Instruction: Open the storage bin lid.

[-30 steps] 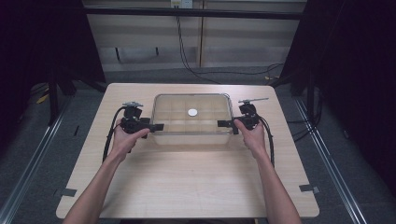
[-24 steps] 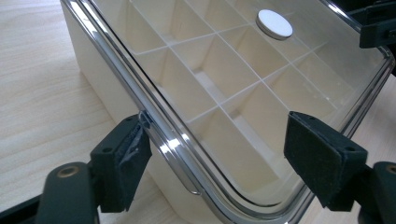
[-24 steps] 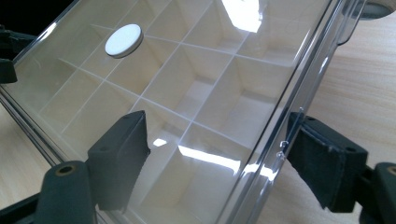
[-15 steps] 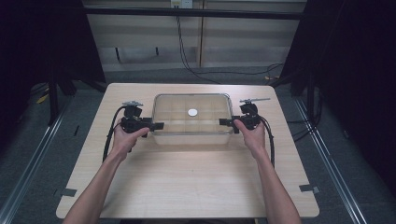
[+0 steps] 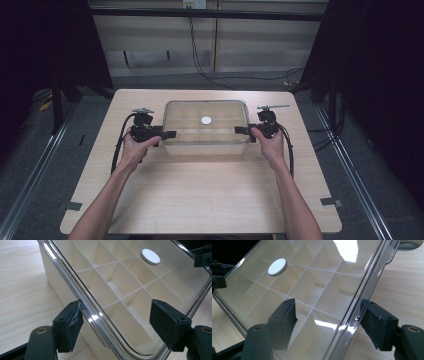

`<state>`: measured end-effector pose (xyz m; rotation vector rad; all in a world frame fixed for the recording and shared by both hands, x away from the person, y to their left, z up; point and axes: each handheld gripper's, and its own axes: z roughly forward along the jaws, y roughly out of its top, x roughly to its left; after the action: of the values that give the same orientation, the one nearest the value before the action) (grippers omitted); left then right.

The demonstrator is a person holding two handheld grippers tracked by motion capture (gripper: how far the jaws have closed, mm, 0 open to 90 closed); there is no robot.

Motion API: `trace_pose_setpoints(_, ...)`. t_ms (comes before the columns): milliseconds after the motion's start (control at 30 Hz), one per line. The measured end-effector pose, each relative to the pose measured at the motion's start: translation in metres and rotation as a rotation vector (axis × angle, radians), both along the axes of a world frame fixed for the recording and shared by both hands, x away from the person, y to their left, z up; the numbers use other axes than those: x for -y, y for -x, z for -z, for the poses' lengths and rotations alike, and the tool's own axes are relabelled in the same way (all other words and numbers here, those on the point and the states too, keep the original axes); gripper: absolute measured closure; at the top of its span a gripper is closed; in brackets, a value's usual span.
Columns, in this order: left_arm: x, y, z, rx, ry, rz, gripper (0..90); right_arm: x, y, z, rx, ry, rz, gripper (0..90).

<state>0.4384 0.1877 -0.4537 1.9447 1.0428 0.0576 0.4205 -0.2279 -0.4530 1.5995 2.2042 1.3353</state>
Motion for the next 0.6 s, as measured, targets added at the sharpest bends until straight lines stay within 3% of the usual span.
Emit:
trace_pose_setpoints(200, -0.0005, 0.0001, 0.0, -0.007, 0.009, -0.011, 28.5, -0.0004, 0.0003, -0.0001, 0.0, 0.0, 0.005, 29.9)
trace_pose_setpoints(600, -0.0009, 0.0005, -0.0003, -0.007, 0.007, -0.018, 30.0, -0.004, 0.0013, -0.0036, 0.023, 0.058, 0.022, 27.3)
